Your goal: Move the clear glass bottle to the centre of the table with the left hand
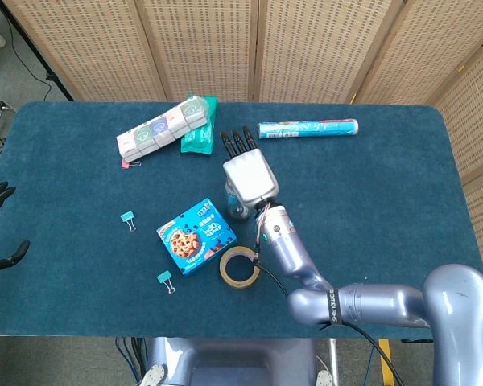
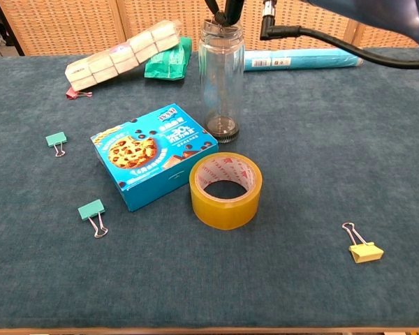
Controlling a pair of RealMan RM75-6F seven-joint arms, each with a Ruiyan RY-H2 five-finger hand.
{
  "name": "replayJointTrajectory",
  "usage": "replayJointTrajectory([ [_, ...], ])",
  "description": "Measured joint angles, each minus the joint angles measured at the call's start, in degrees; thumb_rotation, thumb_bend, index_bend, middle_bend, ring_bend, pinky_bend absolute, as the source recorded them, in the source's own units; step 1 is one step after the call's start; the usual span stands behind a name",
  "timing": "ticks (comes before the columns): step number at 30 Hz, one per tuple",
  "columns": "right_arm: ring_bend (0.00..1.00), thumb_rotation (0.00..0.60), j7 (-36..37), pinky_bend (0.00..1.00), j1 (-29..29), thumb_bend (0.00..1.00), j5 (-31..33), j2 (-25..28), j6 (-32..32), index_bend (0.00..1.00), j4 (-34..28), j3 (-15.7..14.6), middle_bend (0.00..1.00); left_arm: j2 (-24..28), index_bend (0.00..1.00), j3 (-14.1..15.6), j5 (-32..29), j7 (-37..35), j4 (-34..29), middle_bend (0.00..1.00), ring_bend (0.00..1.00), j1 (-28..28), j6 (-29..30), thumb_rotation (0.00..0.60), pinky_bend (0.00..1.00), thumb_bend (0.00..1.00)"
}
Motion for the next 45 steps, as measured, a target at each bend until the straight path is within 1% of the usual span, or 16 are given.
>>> replayJointTrajectory([
  [8,0.0,0.6,-0.31,0.0,-0.23,0.49,-0.86,0.03,0.5,0.63,0.66,-0.59,0.05,0.02,0.0,0.03,0.0,0.13,-0.03,0.0,0.0,-0.14,-0.24,0.6,0.0,0.34],
  [9,0.0,0.6,-0.34,0.0,-0.29,0.49,-0.9,0.02,0.6,0.61,0.58,-0.65,0.05,0.01,0.0,0.03,0.03,0.22,-0.07,0.0,0.0,-0.16,-0.24,0.6,0.0,0.34],
  [11,0.0,0.6,-0.23,0.0,-0.38,0.49,-0.96,0.09,0.51,0.53,0.38,-0.66,0.05,0.0,0.0,0.04,0.03,0.26,-0.13,0.0,0.0,-0.17,-0.22,0.6,0.0,0.34],
  [13,0.0,0.6,0.13,0.0,-0.49,0.49,-1.0,0.24,0.29,0.42,0.1,-0.59,0.04,0.02,0.0,0.02,-0.05,0.24,-0.15,0.0,0.0,-0.17,-0.22,0.6,0.0,0.34],
  [15,0.0,0.6,0.47,0.0,-0.6,0.5,-1.22,0.5,0.09,0.35,-0.23,-0.52,0.04,0.06,0.0,0.03,-0.06,0.11,-0.14,0.0,0.0,-0.16,-0.23,0.6,0.0,0.34],
  [16,0.0,0.6,0.55,0.0,-0.64,0.5,-1.31,0.59,0.04,0.34,-0.34,-0.5,0.04,0.07,0.0,0.04,-0.05,0.09,-0.12,0.0,0.0,-0.15,-0.23,0.6,0.0,0.34],
  [22,0.0,0.6,0.55,0.0,-0.76,0.51,-1.37,0.96,-0.04,0.29,-0.84,-0.53,0.04,0.14,0.0,0.06,0.05,-0.25,0.01,0.0,0.0,-0.19,-0.27,0.6,0.0,0.34],
  [31,0.0,0.6,0.29,0.0,-1.01,0.51,-2.37,2.16,0.86,0.29,-2.85,-0.48,0.04,0.13,0.0,0.11,0.15,-0.17,0.1,0.0,0.0,-0.26,-0.35,0.6,0.0,0.34],
  [36,0.0,0.6,0.39,0.0,-2.41,0.51,-4.27,5.14,2.39,0.27,-5.99,-0.94,0.02,0.06,0.0,0.19,0.09,0.55,-0.14,0.0,0.0,-0.3,-0.45,0.6,0.0,0.34],
  [38,0.0,0.6,1.01,0.0,-3.85,0.51,-5.58,6.98,3.34,0.23,-7.46,-1.49,0.0,0.0,0.0,0.23,0.03,1.0,-0.33,0.0,0.0,-0.28,-0.45,0.6,0.0,0.34],
  [40,0.0,0.6,2.21,0.0,-5.65,0.51,-7.19,8.9,4.21,0.18,-8.75,-2.23,0.0,-0.1,0.0,0.28,-0.03,1.52,-0.52,0.0,0.0,-0.24,-0.42,0.6,0.0,0.34],
  [42,0.0,0.6,4.19,0.0,-8.16,0.51,-9.66,11.25,5.21,0.14,-10.07,-3.42,0.0,-0.25,0.0,0.35,-0.09,2.24,-0.75,0.0,0.0,-0.19,-0.37,0.6,0.0,0.34],
  [44,0.0,0.6,6.58,0.0,-10.78,0.48,-12.11,13.68,6.08,0.09,-11.0,-4.87,0.0,-0.51,0.0,0.43,0.05,3.03,-0.91,0.0,0.0,-0.11,-0.14,0.6,0.0,0.34],
  [45,0.0,0.6,7.67,0.0,-12.05,0.42,-12.9,14.74,6.48,0.06,-11.28,-5.58,0.0,-0.65,0.0,0.5,0.17,3.43,-0.95,0.0,0.0,-0.06,0.0,0.6,0.0,0.34],
])
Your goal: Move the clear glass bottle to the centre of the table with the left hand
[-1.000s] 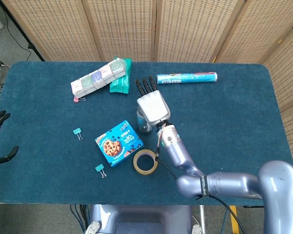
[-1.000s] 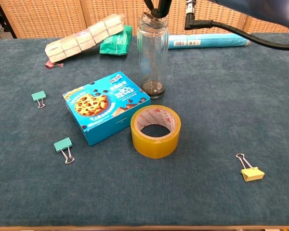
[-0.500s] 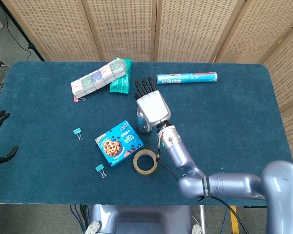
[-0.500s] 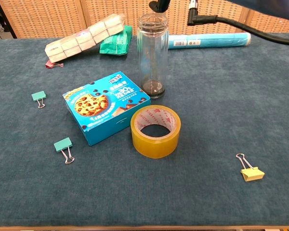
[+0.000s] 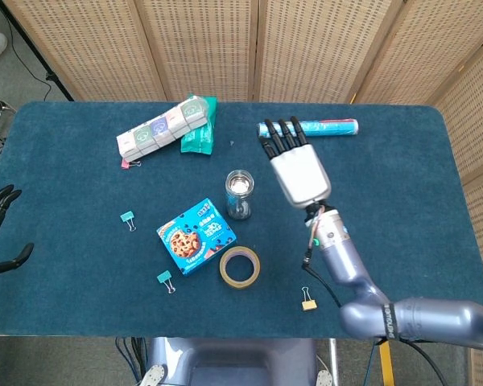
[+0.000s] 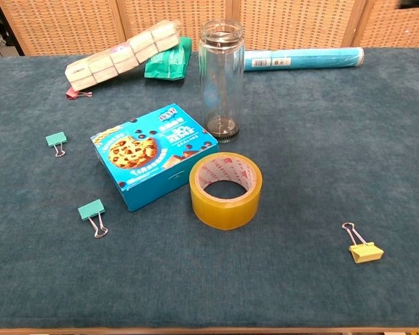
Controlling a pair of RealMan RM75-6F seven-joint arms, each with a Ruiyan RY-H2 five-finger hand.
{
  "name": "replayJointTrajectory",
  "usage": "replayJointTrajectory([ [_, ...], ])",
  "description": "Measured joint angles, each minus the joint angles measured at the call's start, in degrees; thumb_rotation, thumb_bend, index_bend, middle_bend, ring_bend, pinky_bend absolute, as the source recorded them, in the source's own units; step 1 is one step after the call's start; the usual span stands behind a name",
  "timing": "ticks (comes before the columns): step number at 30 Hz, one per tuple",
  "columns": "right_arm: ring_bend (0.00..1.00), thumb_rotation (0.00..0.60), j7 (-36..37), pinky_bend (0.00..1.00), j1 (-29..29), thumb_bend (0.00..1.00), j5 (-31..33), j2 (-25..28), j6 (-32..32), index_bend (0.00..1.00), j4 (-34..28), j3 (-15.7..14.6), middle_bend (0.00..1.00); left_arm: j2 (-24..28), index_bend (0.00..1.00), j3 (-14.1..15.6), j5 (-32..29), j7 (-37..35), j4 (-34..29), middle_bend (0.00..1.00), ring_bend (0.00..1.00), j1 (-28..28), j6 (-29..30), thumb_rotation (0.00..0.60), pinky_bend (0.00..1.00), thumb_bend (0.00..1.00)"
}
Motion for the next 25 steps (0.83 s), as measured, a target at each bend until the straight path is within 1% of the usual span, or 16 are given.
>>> replayJointTrajectory([
  [1,0.0,0.6,1.14,0.0,-1.37,0.33,-0.69,1.06,0.4,0.03,-0.24,-0.71,0.0,-0.16,0.0,0.07,0.11,0.47,-0.04,0.0,0.0,0.07,0.15,0.6,0.0,0.34],
  [2,0.0,0.6,2.8,0.0,-3.28,0.26,-1.59,2.42,0.9,0.01,-0.5,-1.65,0.0,-0.42,0.0,0.16,0.25,1.17,-0.13,0.0,0.0,0.18,0.41,0.6,0.0,0.34],
  [3,0.0,0.6,4.16,0.0,-4.66,0.16,-2.24,3.3,1.21,0.0,-0.61,-2.3,0.0,-0.64,0.0,0.23,0.37,1.7,-0.2,0.0,0.0,0.27,0.64,0.6,0.0,0.34],
  [4,0.0,0.6,5.62,0.0,-5.94,0.1,-2.91,3.97,1.46,0.0,-0.66,-2.94,0.0,-0.89,0.0,0.28,0.51,2.2,-0.27,0.0,0.0,0.37,0.93,0.6,0.0,0.34],
  [6,0.0,0.6,9.32,0.0,-8.95,0.05,-4.66,5.4,1.97,0.0,-0.46,-4.47,0.0,-1.53,0.0,0.39,0.82,3.21,-0.39,0.0,0.0,0.63,1.68,0.6,0.0,0.34],
  [10,0.0,0.6,16.56,0.0,-15.08,0.03,-9.07,7.65,2.96,0.0,1.42,-7.78,0.0,-2.84,0.0,0.61,1.68,4.24,-0.41,0.0,0.0,1.02,2.82,0.6,0.0,0.34],
  [13,0.0,0.6,22.13,0.0,-19.42,0.02,-12.53,8.54,3.76,0.0,3.95,-10.27,0.0,-3.63,0.0,0.91,1.79,5.86,-0.39,0.0,0.0,1.3,3.08,0.6,0.0,0.34],
  [17,0.0,0.6,30.24,0.0,-25.82,0.0,-17.81,8.97,5.45,0.0,9.03,-13.6,0.0,-5.38,0.0,1.32,1.11,8.49,-0.06,0.0,0.0,2.24,3.95,0.6,0.0,0.34],
  [23,0.0,0.6,40.14,0.0,-34.21,0.0,-23.91,8.49,8.72,0.0,15.9,-16.92,0.0,-7.33,0.0,1.65,0.02,8.85,2.16,0.0,0.0,3.68,5.34,0.6,0.0,0.34],
  [25,0.0,0.6,42.1,0.0,-36.24,0.0,-24.92,8.29,9.67,0.0,16.81,-17.39,0.0,-7.73,0.0,1.8,-0.1,9.36,2.63,0.0,0.0,3.89,5.44,0.6,0.0,0.34],
])
